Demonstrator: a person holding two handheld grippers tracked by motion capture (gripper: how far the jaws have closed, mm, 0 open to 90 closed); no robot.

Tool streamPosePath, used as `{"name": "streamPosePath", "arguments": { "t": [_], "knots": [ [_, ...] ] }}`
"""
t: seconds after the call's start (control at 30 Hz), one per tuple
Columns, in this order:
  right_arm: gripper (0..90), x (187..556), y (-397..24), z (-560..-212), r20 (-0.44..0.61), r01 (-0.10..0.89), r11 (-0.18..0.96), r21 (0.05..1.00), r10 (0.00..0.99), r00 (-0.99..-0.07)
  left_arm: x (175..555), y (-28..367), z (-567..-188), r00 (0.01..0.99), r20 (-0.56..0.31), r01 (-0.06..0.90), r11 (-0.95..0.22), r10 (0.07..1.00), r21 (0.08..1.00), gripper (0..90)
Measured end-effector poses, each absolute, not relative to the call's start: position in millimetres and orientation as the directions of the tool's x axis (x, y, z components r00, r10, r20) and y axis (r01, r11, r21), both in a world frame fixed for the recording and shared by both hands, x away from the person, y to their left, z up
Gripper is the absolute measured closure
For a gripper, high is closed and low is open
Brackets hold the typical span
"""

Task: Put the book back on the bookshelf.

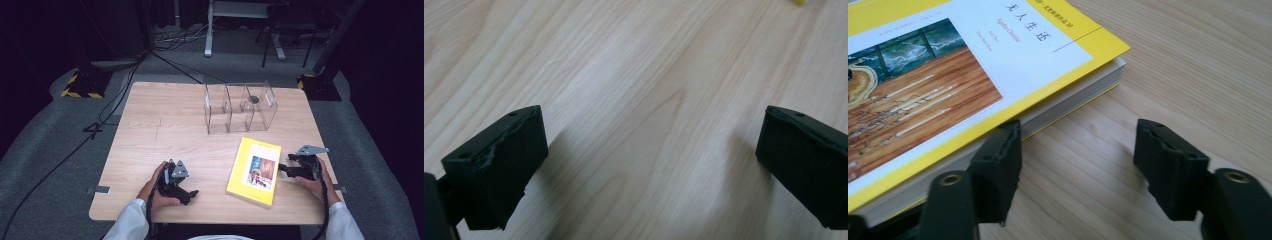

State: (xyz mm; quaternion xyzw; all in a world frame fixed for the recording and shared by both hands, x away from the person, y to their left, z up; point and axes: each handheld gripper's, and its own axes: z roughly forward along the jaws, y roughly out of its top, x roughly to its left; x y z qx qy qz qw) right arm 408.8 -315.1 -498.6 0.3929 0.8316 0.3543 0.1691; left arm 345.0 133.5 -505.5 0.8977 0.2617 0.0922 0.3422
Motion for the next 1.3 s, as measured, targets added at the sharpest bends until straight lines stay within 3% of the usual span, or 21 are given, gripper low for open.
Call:
{"name": "streamPosePath", "arguments": {
  "t": [0.17,0.3,0.5,0.63,0.73,0.87,1.3],
  "knots": [
    [41.0,410.6,-275.7,-498.2,-0.006,0.498,0.484,0.720,0.721,-0.692,339.8,116.0,-505.6,0.865,-0.017,0.384,-0.641,0.501,0.664,0.6],
    [35.1,403.2,-249.4,-498.9,-0.016,0.458,0.524,0.718,0.670,-0.742,335.8,111.4,-505.6,0.874,-0.018,0.374,-0.647,0.486,0.665,0.6],
    [30.0,392.5,-249.8,-499.5,-0.010,0.441,0.541,0.716,0.640,-0.769,333.0,112.4,-505.6,0.873,-0.016,0.373,-0.646,0.488,0.666,1.2],
    [31.0,371.8,-249.0,-496.6,-0.011,0.382,0.614,0.691,0.537,-0.844,329.3,113.4,-505.7,0.875,-0.017,0.370,-0.647,0.484,0.667,1.3],
    [41.3,359.5,-245.5,-492.8,-0.012,0.330,0.664,0.671,0.455,-0.891,326.5,113.5,-505.7,0.875,-0.019,0.371,-0.646,0.483,0.667,1.3],
    [54.7,354.5,-241.0,-489.3,-0.013,0.309,0.692,0.653,0.418,-0.908,323.3,113.8,-506.0,0.874,-0.017,0.371,-0.644,0.486,0.669,1.3],
    [81.7,353.7,-232.6,-487.3,-0.012,0.248,0.722,0.646,0.334,-0.942,307.9,108.9,-505.8,0.887,-0.018,0.354,-0.656,0.461,0.667,1.3]
  ]
}}
